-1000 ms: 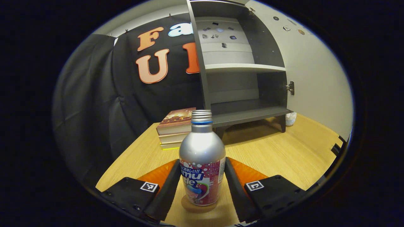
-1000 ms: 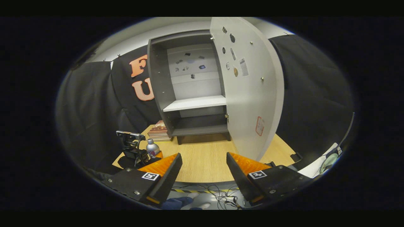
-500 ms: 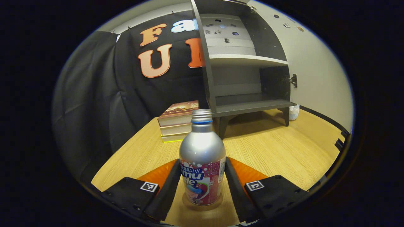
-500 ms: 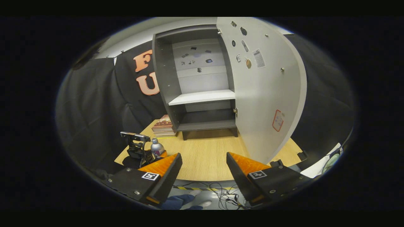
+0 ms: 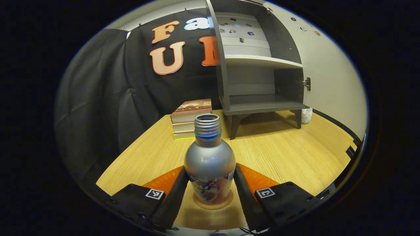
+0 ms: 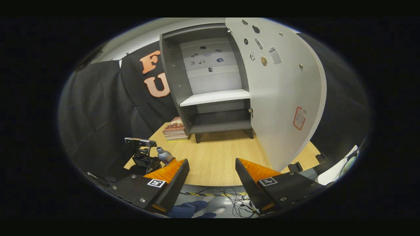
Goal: Open the cabinet door with the right hand, grasp the bottle in the cabinet with the left hand and place it on the coaster, then close the cabinet door with the right hand.
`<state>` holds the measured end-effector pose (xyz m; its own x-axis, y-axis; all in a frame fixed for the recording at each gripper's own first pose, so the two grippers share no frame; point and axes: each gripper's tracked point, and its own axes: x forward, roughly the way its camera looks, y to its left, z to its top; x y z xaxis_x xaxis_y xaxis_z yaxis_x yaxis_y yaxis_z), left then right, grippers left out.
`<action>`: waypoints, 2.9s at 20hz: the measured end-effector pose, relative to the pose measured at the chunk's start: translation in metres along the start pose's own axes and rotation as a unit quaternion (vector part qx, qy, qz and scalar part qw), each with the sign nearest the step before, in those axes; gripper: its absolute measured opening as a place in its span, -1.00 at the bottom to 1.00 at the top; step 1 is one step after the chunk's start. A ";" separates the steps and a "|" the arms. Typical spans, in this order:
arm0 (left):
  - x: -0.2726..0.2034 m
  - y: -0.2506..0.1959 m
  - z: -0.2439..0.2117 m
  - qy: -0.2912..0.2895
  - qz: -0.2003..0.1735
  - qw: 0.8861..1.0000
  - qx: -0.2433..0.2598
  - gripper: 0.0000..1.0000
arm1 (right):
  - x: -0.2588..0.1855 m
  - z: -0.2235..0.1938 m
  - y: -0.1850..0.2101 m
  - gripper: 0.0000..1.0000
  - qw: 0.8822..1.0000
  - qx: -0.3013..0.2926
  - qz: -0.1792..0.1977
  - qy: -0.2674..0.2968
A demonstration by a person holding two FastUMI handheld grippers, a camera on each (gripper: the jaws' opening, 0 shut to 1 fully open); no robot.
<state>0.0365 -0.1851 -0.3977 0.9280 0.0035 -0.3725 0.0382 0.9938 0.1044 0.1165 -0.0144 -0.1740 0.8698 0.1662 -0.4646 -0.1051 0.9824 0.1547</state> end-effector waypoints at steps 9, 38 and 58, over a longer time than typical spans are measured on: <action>-0.008 0.007 0.012 -0.009 0.003 1.000 -0.009 0.78 | -0.009 -0.001 -0.005 0.75 1.000 0.002 -0.002 -0.007; -0.125 -0.018 0.282 -0.179 -0.048 0.982 -0.018 0.82 | -0.129 0.164 -0.141 0.84 0.966 -0.013 -0.091 -0.242; -0.128 0.043 0.265 -0.149 0.017 0.989 -0.001 0.82 | -0.090 0.189 -0.169 0.70 0.963 -0.030 -0.077 -0.255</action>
<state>0.0177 -0.1721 -0.1007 0.9967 0.0045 -0.0808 0.0045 0.9938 0.1110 0.1468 -0.2118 0.0067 0.9994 -0.0314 0.0126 0.0306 0.9977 0.0606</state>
